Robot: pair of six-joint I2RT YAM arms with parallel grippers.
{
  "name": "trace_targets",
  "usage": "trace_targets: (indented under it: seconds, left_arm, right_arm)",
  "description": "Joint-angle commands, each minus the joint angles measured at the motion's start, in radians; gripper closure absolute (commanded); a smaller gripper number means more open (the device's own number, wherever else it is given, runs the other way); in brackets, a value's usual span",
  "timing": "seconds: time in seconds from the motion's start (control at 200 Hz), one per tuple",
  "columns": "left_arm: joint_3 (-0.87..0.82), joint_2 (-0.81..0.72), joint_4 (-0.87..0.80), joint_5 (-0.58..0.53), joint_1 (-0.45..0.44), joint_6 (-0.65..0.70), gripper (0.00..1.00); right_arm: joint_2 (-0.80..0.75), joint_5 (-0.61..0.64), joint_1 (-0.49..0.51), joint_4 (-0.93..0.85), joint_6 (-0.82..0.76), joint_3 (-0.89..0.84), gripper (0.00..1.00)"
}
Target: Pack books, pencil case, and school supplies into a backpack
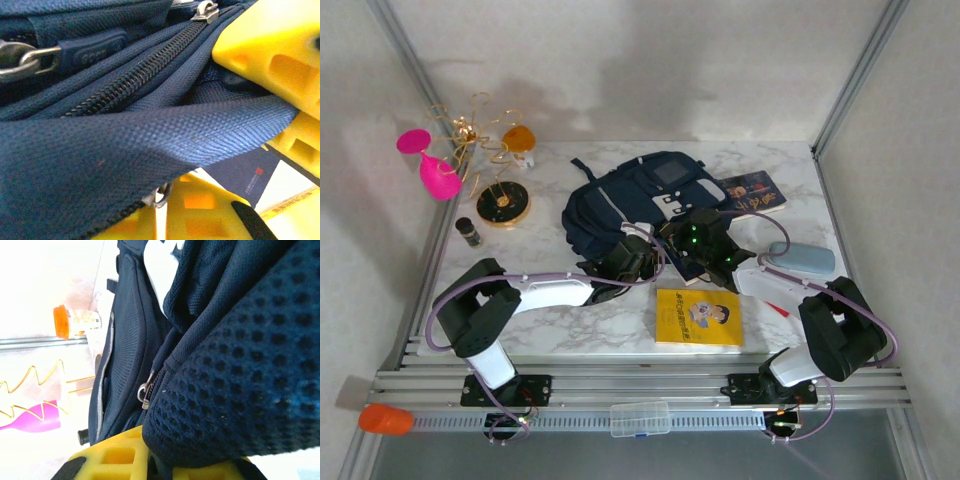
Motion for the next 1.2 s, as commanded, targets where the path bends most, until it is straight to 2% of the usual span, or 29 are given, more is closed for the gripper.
trace_targets:
  seconds: [0.0,0.305,0.446,0.556,0.781,0.901,1.016,1.126,1.191]
  left_arm:
    - [-0.033,-0.046,0.064,-0.022,0.026,0.015,0.99]
    - [-0.102,-0.156,-0.018,0.036,0.060,0.038,1.00]
    - [-0.140,-0.225,-0.110,0.030,0.082,0.056,1.00]
    - [-0.174,-0.292,-0.187,0.008,0.098,0.081,1.00]
    - [-0.221,-0.423,-0.257,0.105,0.109,0.104,1.00]
    - [-0.233,-0.456,-0.237,0.103,0.107,0.107,1.00]
    - [-0.193,-0.433,-0.241,0.105,0.107,0.101,1.00]
    - [-0.171,-0.388,-0.176,0.139,0.103,0.032,0.83]
    - [-0.166,-0.361,-0.138,0.149,0.096,-0.047,0.78]
  right_arm:
    - [-0.015,-0.044,0.005,0.041,-0.009,0.023,1.00]
    - [-0.052,-0.051,-0.041,-0.028,-0.106,0.031,1.00]
    - [-0.054,-0.119,-0.098,-0.042,-0.179,0.051,1.00]
    - [-0.025,-0.193,-0.122,-0.036,-0.257,0.084,1.00]
    - [0.116,-0.314,-0.122,-0.107,-0.429,0.257,1.00]
    - [0.169,-0.340,-0.124,-0.166,-0.478,0.328,1.00]
    - [0.146,-0.315,-0.124,-0.175,-0.462,0.323,1.00]
    - [0.127,-0.303,-0.124,-0.165,-0.443,0.309,1.00]
    - [0.134,-0.302,-0.123,-0.174,-0.437,0.313,1.00]
